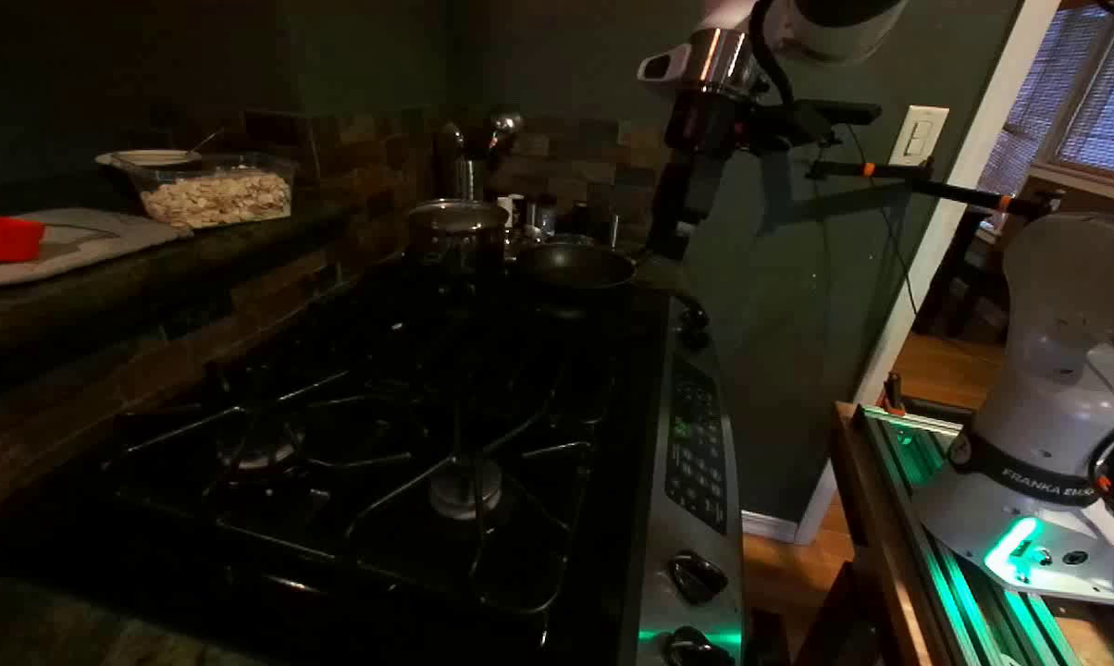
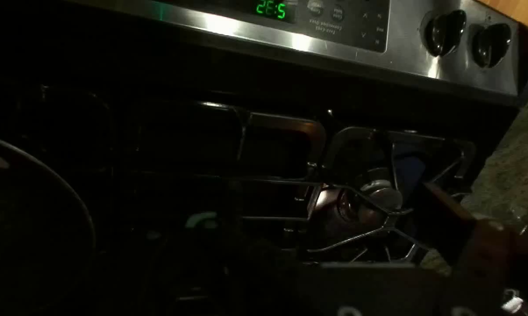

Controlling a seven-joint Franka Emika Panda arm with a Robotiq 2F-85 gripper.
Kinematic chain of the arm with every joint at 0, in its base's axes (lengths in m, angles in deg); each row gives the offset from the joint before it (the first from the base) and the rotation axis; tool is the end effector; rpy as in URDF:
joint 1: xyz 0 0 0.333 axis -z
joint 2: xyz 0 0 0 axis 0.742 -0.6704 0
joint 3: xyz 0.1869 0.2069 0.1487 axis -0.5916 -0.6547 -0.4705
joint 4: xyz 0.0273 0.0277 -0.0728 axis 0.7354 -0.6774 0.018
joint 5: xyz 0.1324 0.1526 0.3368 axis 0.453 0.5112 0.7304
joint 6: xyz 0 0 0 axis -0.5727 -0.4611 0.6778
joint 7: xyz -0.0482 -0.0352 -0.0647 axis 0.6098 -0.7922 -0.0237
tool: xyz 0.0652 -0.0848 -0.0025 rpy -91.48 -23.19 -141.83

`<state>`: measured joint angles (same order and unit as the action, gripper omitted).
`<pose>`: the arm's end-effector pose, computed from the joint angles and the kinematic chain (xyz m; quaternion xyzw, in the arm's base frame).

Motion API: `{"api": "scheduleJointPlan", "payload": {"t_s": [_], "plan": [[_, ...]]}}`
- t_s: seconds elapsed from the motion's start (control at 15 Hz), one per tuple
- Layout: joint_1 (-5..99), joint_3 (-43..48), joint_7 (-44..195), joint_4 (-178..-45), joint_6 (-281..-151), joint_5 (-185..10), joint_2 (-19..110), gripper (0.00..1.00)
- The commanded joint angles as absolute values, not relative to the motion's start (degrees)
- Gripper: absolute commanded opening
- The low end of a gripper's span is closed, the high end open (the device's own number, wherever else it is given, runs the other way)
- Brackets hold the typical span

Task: Move the black pan to the left

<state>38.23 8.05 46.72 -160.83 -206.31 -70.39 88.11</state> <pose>0.4209 0.0099 0.4673 -0.9757 -0.1518 -0.0983 0.1238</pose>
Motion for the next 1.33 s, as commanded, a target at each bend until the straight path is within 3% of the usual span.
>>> {"api": "scheduleJointPlan", "payload": {"t_s": [0.0, 0.6, 1.27], "plan": [[39.4, 6.9, 46.3, -160.7, -206.0, -69.8, 88.0, 1.0], [39.4, 6.9, 46.3, -160.7, -206.0, -69.8, 88.0, 1.0], [42.3, 11.1, 23.5, -152.0, -205.4, -74.7, 82.1, 1.0]]}}
